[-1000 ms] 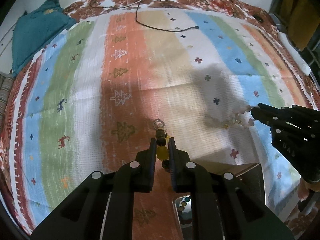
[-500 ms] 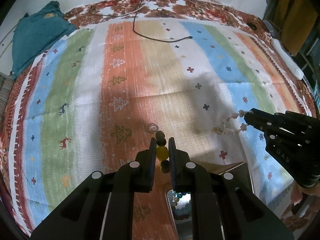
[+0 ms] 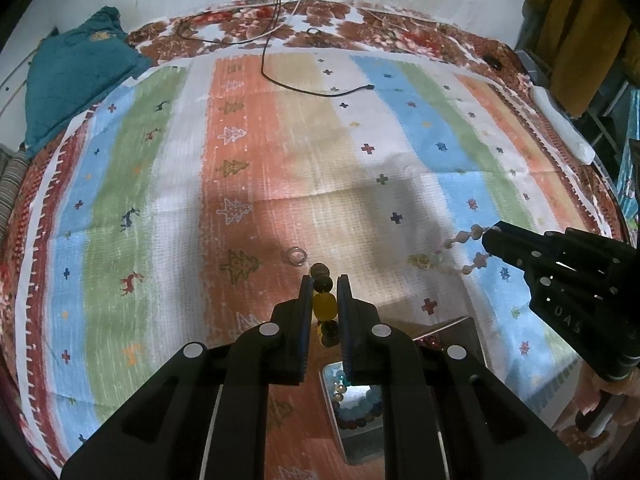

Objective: Organize jewelry
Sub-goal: 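Lift and carry both bracelets over the silver tin with both grippers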

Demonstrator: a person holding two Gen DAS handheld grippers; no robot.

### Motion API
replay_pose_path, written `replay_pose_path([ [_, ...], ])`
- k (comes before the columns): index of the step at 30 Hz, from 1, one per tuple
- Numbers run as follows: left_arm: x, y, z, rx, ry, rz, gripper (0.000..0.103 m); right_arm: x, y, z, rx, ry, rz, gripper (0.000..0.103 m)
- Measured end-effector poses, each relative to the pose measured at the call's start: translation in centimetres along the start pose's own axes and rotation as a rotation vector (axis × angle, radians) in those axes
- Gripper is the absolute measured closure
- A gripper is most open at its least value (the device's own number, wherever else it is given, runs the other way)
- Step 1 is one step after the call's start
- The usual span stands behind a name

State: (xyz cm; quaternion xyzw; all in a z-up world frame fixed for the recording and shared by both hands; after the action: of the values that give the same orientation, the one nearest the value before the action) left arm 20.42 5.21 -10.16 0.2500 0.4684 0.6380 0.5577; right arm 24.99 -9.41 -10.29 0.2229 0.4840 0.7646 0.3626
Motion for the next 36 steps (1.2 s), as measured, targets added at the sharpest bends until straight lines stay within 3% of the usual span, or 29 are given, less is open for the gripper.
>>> replay_pose_path([
  [20, -0.7, 3.7, 0.2, -0.083, 0.009, -0.079, 0.091, 0.8, 3.3, -0.7, -0.08, -0.006, 0.012, 0.091],
  [36, -2.1, 6.5, -2.7, -0.129, -0.038, -0.123, 0.091, 2.3, 5.3, -1.9, -0.118, 0.017, 0.029, 0.091],
])
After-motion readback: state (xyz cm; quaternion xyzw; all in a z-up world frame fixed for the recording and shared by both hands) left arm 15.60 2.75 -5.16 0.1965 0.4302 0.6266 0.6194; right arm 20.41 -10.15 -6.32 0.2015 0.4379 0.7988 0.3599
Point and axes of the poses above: each gripper's, at about its wrist camera, not at the fingertips, and y roughly against the way its jaws point, x to its left, z to its top, the point moved 6 cm from there along -y, roughly the way its jaws point, and after that the axes turned 9 degrees about y, right-handed, at the moved point
